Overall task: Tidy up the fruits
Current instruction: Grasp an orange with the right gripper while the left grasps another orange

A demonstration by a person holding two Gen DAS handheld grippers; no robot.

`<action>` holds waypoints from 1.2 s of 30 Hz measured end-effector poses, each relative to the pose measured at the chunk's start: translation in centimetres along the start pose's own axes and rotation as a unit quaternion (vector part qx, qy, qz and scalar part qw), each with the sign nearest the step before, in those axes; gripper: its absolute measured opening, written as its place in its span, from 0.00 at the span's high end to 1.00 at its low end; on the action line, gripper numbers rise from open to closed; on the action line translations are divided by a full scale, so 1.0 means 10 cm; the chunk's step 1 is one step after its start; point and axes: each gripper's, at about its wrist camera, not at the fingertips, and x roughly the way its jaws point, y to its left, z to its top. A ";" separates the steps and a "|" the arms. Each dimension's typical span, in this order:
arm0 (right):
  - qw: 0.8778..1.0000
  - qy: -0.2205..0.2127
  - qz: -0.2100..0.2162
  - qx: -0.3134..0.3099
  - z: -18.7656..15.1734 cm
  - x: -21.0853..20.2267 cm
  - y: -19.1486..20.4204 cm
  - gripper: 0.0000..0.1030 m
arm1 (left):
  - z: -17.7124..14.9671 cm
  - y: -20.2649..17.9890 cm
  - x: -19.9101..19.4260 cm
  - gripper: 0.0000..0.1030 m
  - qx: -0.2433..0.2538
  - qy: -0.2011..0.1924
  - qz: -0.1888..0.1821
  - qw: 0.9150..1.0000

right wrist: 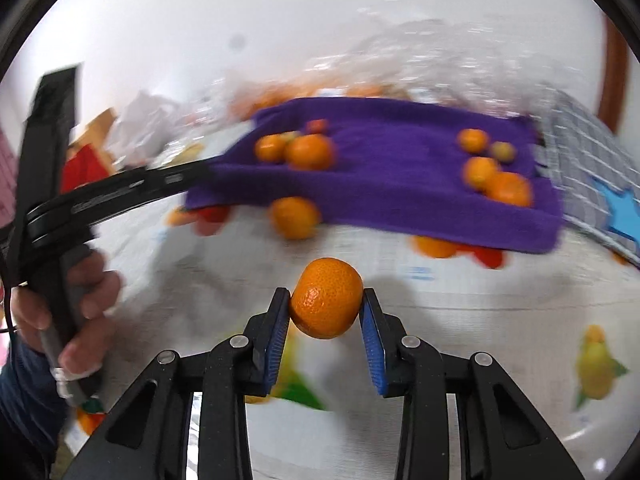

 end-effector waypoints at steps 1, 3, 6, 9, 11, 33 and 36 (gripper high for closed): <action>1.000 0.001 -0.010 0.006 0.01 -0.01 -0.08 0.66 | 0.00 -0.01 0.00 0.50 0.000 0.001 -0.002 1.000; 0.999 0.007 -0.027 0.017 0.00 -0.01 -0.24 0.66 | -0.01 -0.02 0.00 0.50 0.002 0.002 -0.004 1.000; 0.999 0.017 -0.039 0.023 -0.02 0.05 -0.36 0.65 | -0.02 -0.05 0.02 0.50 0.010 0.006 -0.004 1.000; 0.999 0.017 -0.040 0.019 -0.03 0.09 -0.36 0.65 | -0.03 -0.07 0.04 0.50 0.015 0.010 -0.004 1.000; 0.999 0.018 -0.041 0.015 -0.02 0.12 -0.34 0.65 | -0.03 -0.07 0.05 0.50 0.016 0.015 -0.013 1.000; 0.998 0.009 -0.049 0.037 0.07 0.20 -0.43 0.55 | -0.14 -0.24 0.17 0.50 0.054 0.046 -0.039 0.997; 0.997 0.003 -0.069 0.038 0.13 0.23 -0.49 0.54 | -0.14 -0.22 0.19 0.50 0.047 0.050 -0.041 0.997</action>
